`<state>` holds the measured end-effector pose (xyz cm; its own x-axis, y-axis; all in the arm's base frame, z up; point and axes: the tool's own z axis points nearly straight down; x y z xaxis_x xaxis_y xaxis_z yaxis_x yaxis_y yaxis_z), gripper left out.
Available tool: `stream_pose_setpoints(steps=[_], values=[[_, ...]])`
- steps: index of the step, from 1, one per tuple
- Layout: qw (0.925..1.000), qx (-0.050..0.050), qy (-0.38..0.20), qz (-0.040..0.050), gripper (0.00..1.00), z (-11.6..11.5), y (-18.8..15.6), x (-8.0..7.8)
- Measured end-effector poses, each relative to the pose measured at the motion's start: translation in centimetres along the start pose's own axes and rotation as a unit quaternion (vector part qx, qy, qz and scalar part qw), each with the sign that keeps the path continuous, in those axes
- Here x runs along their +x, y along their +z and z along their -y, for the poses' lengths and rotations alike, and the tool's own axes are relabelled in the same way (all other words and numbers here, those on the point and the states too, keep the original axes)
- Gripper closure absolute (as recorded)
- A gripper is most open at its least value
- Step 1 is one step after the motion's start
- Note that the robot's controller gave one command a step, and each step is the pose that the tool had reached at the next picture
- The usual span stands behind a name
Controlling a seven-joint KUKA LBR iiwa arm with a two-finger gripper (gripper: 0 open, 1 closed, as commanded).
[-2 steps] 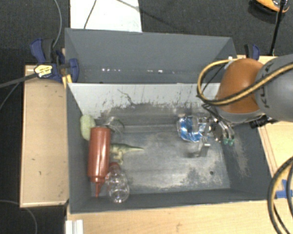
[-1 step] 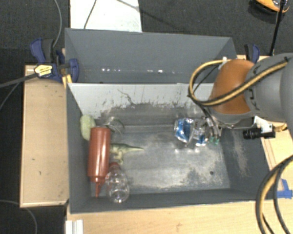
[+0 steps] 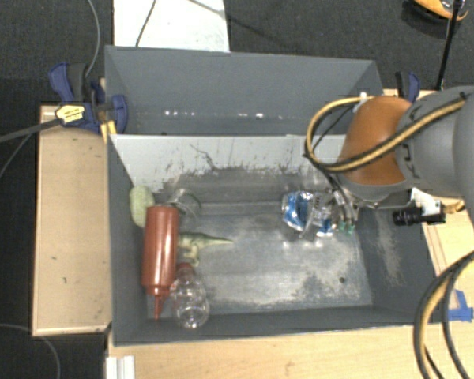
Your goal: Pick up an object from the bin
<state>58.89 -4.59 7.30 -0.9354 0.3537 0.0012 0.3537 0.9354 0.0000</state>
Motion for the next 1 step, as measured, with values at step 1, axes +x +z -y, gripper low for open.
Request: stream_pose_setpoints(steps=[1], values=[[1.0000,0.000,0.000,-0.0007,1.00,0.04,-0.24,0.08]])
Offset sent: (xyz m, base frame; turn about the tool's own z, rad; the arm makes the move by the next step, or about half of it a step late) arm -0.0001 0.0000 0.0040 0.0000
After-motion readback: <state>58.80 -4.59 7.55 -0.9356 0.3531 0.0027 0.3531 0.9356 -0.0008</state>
